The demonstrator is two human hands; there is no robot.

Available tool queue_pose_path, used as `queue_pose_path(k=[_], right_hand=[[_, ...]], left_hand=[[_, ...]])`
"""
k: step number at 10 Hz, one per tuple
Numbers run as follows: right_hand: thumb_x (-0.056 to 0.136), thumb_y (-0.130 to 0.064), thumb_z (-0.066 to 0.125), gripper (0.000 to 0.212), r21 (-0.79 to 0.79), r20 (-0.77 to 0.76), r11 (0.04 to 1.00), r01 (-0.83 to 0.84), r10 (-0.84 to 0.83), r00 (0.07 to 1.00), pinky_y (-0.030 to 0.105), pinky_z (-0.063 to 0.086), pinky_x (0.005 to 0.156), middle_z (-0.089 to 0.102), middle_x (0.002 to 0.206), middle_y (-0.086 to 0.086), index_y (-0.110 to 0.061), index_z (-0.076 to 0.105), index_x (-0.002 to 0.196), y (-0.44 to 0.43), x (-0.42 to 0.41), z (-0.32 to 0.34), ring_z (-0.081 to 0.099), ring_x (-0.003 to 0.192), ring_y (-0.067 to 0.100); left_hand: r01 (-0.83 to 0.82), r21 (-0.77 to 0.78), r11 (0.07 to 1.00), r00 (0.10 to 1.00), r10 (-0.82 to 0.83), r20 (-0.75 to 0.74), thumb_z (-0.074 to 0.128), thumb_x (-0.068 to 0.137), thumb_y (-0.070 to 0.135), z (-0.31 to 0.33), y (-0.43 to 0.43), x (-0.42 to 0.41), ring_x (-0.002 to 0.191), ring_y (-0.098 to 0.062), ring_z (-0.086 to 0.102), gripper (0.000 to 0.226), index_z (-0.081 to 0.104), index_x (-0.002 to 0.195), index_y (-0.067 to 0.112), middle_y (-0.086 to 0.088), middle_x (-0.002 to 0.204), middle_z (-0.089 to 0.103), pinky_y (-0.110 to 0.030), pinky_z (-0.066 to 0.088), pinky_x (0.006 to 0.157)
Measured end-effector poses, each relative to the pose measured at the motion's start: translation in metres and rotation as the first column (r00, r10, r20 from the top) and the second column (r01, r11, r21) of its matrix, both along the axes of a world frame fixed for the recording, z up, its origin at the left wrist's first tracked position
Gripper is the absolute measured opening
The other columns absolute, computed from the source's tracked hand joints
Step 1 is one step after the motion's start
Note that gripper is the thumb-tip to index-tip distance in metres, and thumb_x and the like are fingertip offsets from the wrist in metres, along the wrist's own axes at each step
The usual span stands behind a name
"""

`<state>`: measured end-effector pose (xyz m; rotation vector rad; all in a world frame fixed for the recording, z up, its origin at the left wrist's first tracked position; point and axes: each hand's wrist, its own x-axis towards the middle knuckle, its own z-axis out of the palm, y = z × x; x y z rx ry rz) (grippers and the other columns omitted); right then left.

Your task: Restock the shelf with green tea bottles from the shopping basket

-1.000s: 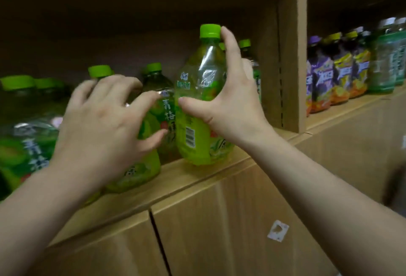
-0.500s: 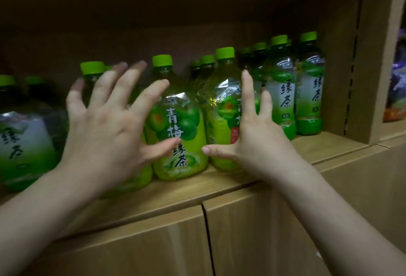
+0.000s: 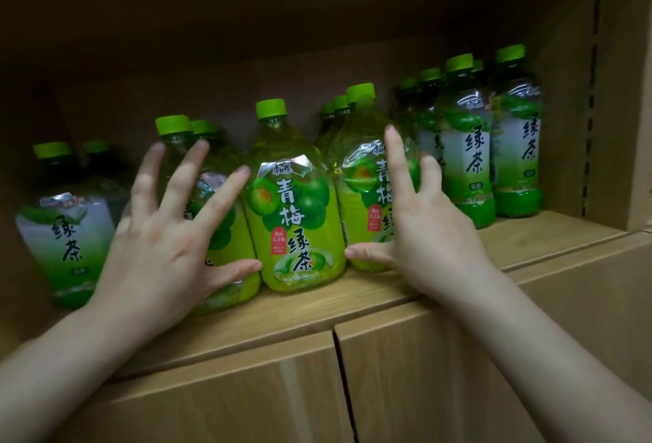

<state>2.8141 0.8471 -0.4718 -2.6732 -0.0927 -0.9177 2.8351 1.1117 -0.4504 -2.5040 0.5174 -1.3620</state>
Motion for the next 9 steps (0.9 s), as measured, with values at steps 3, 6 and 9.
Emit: queue_pose_path(k=[3, 6, 9], right_hand=[[0.070, -0.066, 0.066, 0.127, 0.038, 0.022, 0.998, -0.056, 0.055, 0.998, 0.045, 0.050, 0.089, -0.003, 0.159, 0.018, -0.043, -0.039, 0.135, -0.003, 0.000, -0.005, 0.049, 0.124, 0.039], [0.086, -0.045, 0.064, 0.112, 0.065, -0.065, 0.985, -0.158, 0.162, 0.985, 0.040, 0.047, 0.095, 0.001, 0.161, 0.016, -0.054, -0.039, 0.131, -0.017, -0.015, -0.015, 0.055, 0.121, 0.031], [0.086, -0.042, 0.060, 0.070, 0.147, 0.181, 0.966, -0.211, 0.184, 0.966, 0.031, 0.035, 0.105, 0.041, 0.148, -0.007, -0.036, 0.027, 0.148, -0.069, -0.068, -0.001, 0.042, 0.133, 0.014]], left_hand=[[-0.008, 0.100, 0.995, 1.000, 0.007, 0.012, 0.038, 0.068, 0.076, -0.004, -0.012, -0.012, 0.144, -0.038, 0.013, 0.091, 0.023, 0.148, 0.036, -0.010, 0.159, 0.017, -0.079, 0.018, 0.097], [-0.087, 0.126, 0.988, 0.994, 0.095, -0.058, 0.049, 0.066, 0.079, -0.004, -0.027, -0.021, 0.143, -0.034, 0.020, 0.090, 0.025, 0.145, 0.044, -0.009, 0.156, 0.026, -0.075, 0.016, 0.098], [0.327, -0.134, 0.936, 0.942, -0.333, -0.029, 0.059, 0.084, 0.045, 0.047, -0.051, -0.094, 0.130, -0.021, 0.042, 0.058, 0.044, 0.137, 0.026, -0.002, 0.146, 0.041, -0.041, 0.040, 0.105]])
